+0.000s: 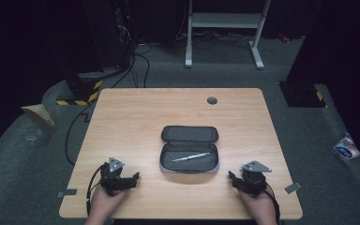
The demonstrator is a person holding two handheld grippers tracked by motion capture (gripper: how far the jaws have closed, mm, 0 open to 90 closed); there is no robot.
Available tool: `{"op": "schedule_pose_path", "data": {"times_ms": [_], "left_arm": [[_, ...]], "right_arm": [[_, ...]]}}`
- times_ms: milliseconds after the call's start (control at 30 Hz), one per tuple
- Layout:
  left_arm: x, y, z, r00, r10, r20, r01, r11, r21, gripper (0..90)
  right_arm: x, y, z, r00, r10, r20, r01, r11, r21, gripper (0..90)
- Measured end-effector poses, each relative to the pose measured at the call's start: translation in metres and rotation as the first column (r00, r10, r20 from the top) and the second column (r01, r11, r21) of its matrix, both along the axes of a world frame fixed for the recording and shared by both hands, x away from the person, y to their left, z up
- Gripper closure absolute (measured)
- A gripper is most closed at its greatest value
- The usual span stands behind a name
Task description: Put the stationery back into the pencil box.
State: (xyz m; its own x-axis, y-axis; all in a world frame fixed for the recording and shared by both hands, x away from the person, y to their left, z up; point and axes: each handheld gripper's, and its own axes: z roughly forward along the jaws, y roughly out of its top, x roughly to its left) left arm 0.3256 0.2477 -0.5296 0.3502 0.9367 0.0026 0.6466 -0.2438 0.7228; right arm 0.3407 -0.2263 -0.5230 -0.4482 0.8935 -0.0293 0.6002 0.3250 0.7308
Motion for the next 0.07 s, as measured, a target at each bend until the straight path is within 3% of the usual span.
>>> {"op": "schedule_pose_path", "data": {"times_ms": [67], "left_arm": [[0.0,0.0,0.0,1.0,0.0,0.001,0.0,1.0,0.0,8.1]], "right_arm": [[0.0,-0.0001,0.0,1.0,0.0,0.0,0.0,1.0,0.001,37.4]]}}
